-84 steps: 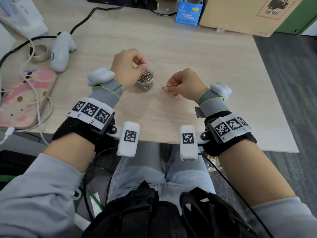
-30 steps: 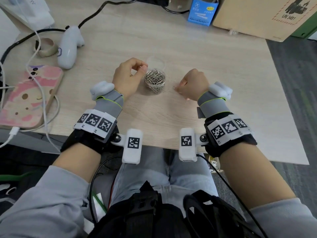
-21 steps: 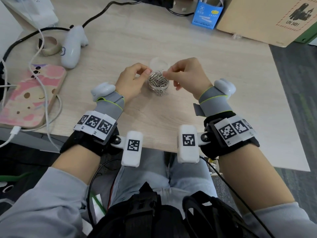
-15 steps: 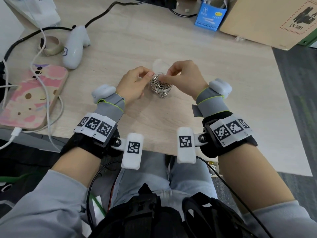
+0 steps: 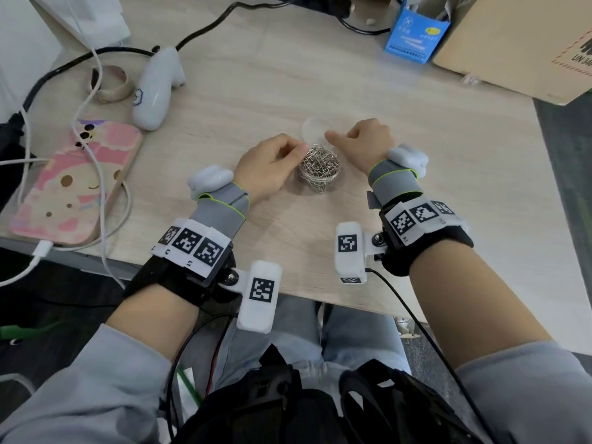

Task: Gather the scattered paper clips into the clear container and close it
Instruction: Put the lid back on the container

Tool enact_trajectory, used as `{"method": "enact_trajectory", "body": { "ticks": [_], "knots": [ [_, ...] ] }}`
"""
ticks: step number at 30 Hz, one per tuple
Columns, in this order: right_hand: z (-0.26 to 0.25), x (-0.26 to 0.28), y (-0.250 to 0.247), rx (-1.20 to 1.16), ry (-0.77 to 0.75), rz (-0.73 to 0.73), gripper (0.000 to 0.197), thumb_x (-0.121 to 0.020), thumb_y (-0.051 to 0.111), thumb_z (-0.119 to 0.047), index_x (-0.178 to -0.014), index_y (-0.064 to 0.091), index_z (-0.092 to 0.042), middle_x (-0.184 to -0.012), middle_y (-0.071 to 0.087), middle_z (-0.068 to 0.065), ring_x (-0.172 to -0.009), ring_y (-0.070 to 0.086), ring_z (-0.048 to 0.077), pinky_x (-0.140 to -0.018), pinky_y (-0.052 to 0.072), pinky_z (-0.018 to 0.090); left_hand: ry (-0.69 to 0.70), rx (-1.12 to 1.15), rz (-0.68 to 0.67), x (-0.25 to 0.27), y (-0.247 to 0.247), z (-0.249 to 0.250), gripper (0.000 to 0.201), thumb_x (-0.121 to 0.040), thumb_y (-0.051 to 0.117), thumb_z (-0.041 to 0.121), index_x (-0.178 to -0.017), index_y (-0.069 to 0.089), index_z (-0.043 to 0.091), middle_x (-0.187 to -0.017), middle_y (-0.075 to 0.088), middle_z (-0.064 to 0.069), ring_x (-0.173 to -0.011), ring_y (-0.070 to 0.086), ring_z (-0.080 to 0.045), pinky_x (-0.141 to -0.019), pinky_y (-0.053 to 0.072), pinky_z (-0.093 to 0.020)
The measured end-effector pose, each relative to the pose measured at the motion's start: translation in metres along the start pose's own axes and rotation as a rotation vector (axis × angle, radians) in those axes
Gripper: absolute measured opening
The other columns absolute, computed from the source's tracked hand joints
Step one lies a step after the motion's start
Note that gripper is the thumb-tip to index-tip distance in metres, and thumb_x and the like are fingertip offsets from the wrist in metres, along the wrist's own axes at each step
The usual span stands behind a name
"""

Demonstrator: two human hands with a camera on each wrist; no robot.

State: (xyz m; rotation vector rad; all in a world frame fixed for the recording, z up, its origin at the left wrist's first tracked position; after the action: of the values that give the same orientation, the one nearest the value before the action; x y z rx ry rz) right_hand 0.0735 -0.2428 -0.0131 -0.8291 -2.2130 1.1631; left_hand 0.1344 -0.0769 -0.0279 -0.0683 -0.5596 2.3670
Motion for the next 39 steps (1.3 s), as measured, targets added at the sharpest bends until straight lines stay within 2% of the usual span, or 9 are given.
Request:
{"method": "enact_trajectory", "body": {
  "ticks": [5,9,14,19,22,25,28,31,39],
  "knots": [
    [0.002,-0.001,0.003,-0.001,0.007,-0.018,0.012,-0.077,0.051,-0.029,-0.071,0.053,-0.019,-0.076,0.059,0.007,-0.069,0.057,0.029,-0.061,0.043,0.027,-0.028,-0.041,-0.035,-0.003,0.001,-0.003,0.022,-0.091,0.043,0.047,-0.088,0.055,0.029,-0.035,0.051,0.016,-0.027,0.041,-0.004,-0.034,0.034,-0.014],
    [0.013,0.006,-0.007,-0.374,0.059,0.051,0.019,-0.078,0.050,-0.011,-0.060,0.046,-0.012,-0.054,0.055,0.004,-0.031,0.056,0.006,-0.040,0.050,0.019,-0.025,-0.087,-0.015,-0.005,0.000,-0.003,0.026,-0.093,0.039,0.044,-0.090,0.056,0.025,-0.043,0.048,0.004,-0.026,0.041,-0.004,-0.033,0.035,-0.014],
    [0.023,0.023,-0.028,-0.624,0.028,0.219,0.020,-0.068,0.058,-0.001,-0.063,0.047,-0.018,-0.074,0.065,0.018,-0.049,0.067,0.023,-0.053,0.058,0.042,-0.029,-0.084,-0.028,-0.007,0.001,-0.005,0.028,-0.096,0.035,0.037,-0.091,0.055,0.018,-0.048,0.048,-0.006,-0.025,0.043,-0.004,-0.035,0.035,-0.017],
    [0.031,0.031,-0.031,-0.726,0.005,0.208,0.027,-0.073,0.054,0.004,-0.097,0.054,-0.009,-0.074,0.063,0.010,-0.052,0.065,0.020,-0.059,0.060,0.039,-0.040,-0.037,-0.022,-0.003,0.003,-0.003,0.028,-0.098,0.032,0.018,-0.108,0.057,0.012,-0.049,0.049,0.004,-0.024,0.042,-0.003,-0.027,0.030,-0.012],
    [0.020,0.041,-0.031,-0.688,-0.094,0.207,0.018,-0.076,0.053,0.002,-0.089,0.060,-0.008,-0.066,0.059,0.003,-0.058,0.065,0.025,-0.065,0.060,0.044,-0.065,-0.007,-0.035,-0.001,0.004,-0.006,0.033,-0.091,0.034,-0.001,-0.111,0.054,0.016,-0.061,0.049,0.001,-0.024,0.041,-0.002,-0.028,0.029,-0.012],
    [0.006,0.049,-0.028,-0.604,-0.195,0.176,0.011,-0.073,0.058,-0.006,-0.079,0.061,-0.015,-0.071,0.063,0.003,-0.068,0.067,0.026,-0.072,0.058,0.048,-0.028,0.029,-0.115,0.004,0.008,-0.002,0.043,-0.073,0.049,-0.001,-0.111,0.052,0.019,-0.088,0.056,-0.005,-0.044,0.050,-0.003,-0.038,0.038,-0.013],
    [0.001,0.055,-0.024,-0.591,-0.252,0.133,0.010,-0.075,0.061,-0.006,-0.083,0.063,-0.013,-0.081,0.065,0.003,-0.076,0.066,0.022,-0.077,0.057,0.036,0.073,-0.062,-0.198,0.012,0.011,0.009,0.078,-0.048,0.066,0.035,-0.121,0.051,0.012,-0.115,0.057,-0.006,-0.095,0.056,-0.013,-0.080,0.047,-0.021],
    [0.000,0.060,-0.020,-0.592,-0.277,0.092,0.013,-0.076,0.062,-0.003,-0.086,0.061,-0.012,-0.083,0.063,0.001,-0.080,0.064,0.018,-0.075,0.054,0.025,0.076,-0.198,-0.161,0.017,0.009,0.013,0.094,-0.037,0.070,0.055,-0.122,0.050,0.021,-0.125,0.053,-0.006,-0.113,0.053,-0.017,-0.098,0.044,-0.032],
    [-0.005,0.070,-0.007,-0.609,-0.325,-0.067,0.025,-0.072,0.070,-0.002,-0.086,0.055,-0.017,-0.099,0.065,0.006,-0.091,0.064,0.017,-0.084,0.054,0.023,0.073,-0.429,-0.044,0.015,0.012,0.022,0.066,-0.054,0.080,0.051,-0.108,0.054,0.023,-0.115,0.056,-0.003,-0.107,0.055,-0.024,-0.079,0.037,-0.027]
  ]
}}
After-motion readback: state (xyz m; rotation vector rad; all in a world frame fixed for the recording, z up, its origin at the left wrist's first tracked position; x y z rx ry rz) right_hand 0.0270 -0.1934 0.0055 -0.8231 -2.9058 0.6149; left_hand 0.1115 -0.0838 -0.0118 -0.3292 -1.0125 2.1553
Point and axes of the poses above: each hand's wrist, its own x-axis away from the middle knuckle, its own y-axis out of the palm, z = x × y, the point moved 8 cm from there along -x, towards the middle knuckle
